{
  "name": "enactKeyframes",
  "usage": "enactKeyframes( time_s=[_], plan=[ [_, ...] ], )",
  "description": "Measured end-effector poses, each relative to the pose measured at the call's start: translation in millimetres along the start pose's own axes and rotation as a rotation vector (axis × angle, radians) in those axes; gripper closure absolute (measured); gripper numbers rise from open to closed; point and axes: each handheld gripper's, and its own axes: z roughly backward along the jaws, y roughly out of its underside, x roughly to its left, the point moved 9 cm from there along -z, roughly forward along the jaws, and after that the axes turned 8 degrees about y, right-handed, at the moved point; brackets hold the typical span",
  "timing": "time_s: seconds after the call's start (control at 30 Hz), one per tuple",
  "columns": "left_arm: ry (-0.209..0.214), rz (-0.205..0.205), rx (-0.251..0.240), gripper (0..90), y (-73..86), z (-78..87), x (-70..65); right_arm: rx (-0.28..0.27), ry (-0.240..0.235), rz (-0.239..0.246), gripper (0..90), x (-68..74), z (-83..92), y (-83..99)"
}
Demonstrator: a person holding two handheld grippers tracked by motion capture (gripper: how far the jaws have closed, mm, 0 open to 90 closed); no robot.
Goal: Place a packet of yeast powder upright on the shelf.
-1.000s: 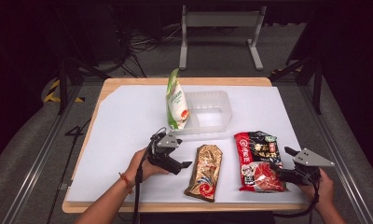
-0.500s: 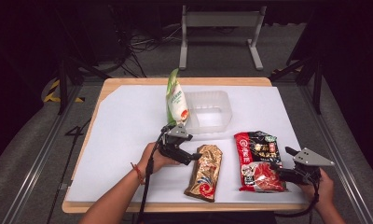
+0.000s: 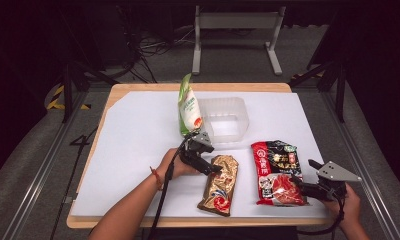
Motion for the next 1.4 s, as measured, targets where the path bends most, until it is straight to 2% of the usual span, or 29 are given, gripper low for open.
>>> enactKeyframes(
  time_s=[0.07, 0.1, 0.2, 0.27, 0.4, 0.53, 0.57, 0.6, 0.63, 0.77, 0.83, 0.9, 0.93, 1.03, 1.17, 1.3, 1.4],
  plan=[
    [0.032, 0.022, 0.009, 14.2, -2.0, -4.3, 0.4, 0.0, 0.0, -0.004, 21.7, 0.2, -0.1, 0.4],
    [0.059, 0.031, 0.031, 14.1, -1.0, -7.8, -0.6, -0.001, 0.003, 0.001, 21.7, 0.3, -0.1, 0.5],
    [0.084, 0.02, 0.048, 12.5, -3.2, -15.5, -3.3, -0.006, 0.006, 0.011, 21.7, 1.8, 2.6, 1.6],
    [0.122, 0.023, 0.055, 12.8, -3.6, -19.8, -7.2, -0.008, 0.008, 0.009, 21.5, 1.7, 5.0, 2.6],
    [0.123, 0.006, 0.075, 12.3, -6.1, -25.0, -9.8, -0.008, 0.01, 0.007, 21.5, 1.9, 6.3, 3.5],
    [0.114, 0.012, 0.065, 15.2, -8.3, -27.1, -11.4, -0.003, 0.004, 0.013, 21.1, 2.8, 5.7, 3.9],
    [0.121, 0.029, 0.043, 26.2, -8.8, -26.6, -11.7, -0.004, 0.006, 0.016, 21.1, 3.1, 5.8, 3.9],
    [0.116, 0.044, 0.024, 32.0, -9.0, -27.1, -11.4, -0.007, 0.007, 0.02, 21.1, 3.3, 5.9, 3.8],
    [0.11, 0.05, -0.002, 35.1, -9.0, -27.5, -10.2, -0.006, 0.006, 0.021, 21.1, 3.5, 5.8, 3.8],
    [0.104, 0.075, -0.026, 47.7, -8.8, -26.0, -8.7, -0.008, 0.002, 0.02, 20.2, 3.4, 6.1, 3.8],
    [0.086, 0.065, -0.056, 55.5, -10.3, -23.3, -7.8, -0.007, -0.002, 0.018, 20.2, 3.7, 6.6, 4.0],
    [0.082, 0.062, -0.06, 63.2, -10.2, -22.1, -7.7, -0.008, -0.005, 0.02, 20.2, 3.8, 6.9, 4.1],
    [0.084, 0.063, -0.073, 63.2, -10.1, -19.5, -7.3, -0.008, -0.005, 0.02, 20.2, 3.8, 6.9, 4.1],
    [0.095, 0.07, -0.094, 73.2, -9.7, -16.7, -7.4, -0.008, -0.009, 0.021, 19.9, 3.6, 7.1, 4.3],
    [0.076, 0.065, -0.148, 79.5, -17.1, -3.1, -8.9, -0.007, -0.011, 0.021, 19.3, 3.1, 7.2, 4.6],
    [0.043, 0.036, -0.238, 83.4, -30.1, 17.5, -15.7, -0.007, -0.016, 0.013, 18.8, 1.7, 7.4, 5.1],
    [0.016, 0.001, -0.283, 84.7, -38.2, 32.1, -22.2, -0.006, -0.016, 0.014, 18.6, 1.7, 7.3, 5.1]
  ],
)
